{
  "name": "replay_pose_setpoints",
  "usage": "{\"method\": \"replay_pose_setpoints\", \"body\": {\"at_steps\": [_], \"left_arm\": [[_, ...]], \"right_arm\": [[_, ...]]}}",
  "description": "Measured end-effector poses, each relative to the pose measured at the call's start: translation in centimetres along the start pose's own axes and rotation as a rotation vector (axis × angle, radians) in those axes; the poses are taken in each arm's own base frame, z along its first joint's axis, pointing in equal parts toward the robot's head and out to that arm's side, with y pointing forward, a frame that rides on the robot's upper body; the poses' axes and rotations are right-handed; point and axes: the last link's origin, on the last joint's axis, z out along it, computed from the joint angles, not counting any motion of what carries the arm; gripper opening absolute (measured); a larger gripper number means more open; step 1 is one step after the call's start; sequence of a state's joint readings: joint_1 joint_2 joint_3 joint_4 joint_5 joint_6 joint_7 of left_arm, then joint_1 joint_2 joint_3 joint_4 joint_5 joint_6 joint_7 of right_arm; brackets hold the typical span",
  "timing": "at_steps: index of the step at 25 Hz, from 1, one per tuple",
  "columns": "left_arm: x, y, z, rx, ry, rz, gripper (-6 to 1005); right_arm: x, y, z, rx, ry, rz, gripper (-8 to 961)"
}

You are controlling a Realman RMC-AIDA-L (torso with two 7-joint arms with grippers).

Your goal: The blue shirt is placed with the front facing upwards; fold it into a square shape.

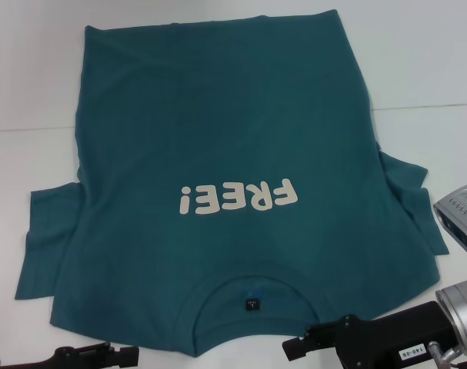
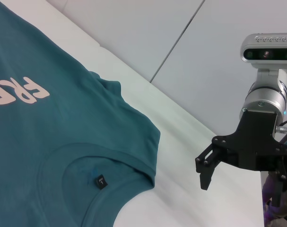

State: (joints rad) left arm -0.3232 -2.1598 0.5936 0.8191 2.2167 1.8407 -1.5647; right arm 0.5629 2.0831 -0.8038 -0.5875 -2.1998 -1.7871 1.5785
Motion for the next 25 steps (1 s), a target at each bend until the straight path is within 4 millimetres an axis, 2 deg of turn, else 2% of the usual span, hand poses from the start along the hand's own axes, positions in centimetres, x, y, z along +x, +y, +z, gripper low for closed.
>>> {"method": "replay_pose_setpoints", "body": {"at_steps": [21,25], "left_arm": [[-0.21,0.05,-0.15,0.004,0.002,-0.005,875],[0.13,-0.23,-0.82,0.027,0.034,-0.052,875]], "right_arm": [[-0.11,0.12,-0.15,-0.007,-0.009,0.002,944],[-0.2,0.09,-0.43,-0.004,-0.012,0.01,944]]}}
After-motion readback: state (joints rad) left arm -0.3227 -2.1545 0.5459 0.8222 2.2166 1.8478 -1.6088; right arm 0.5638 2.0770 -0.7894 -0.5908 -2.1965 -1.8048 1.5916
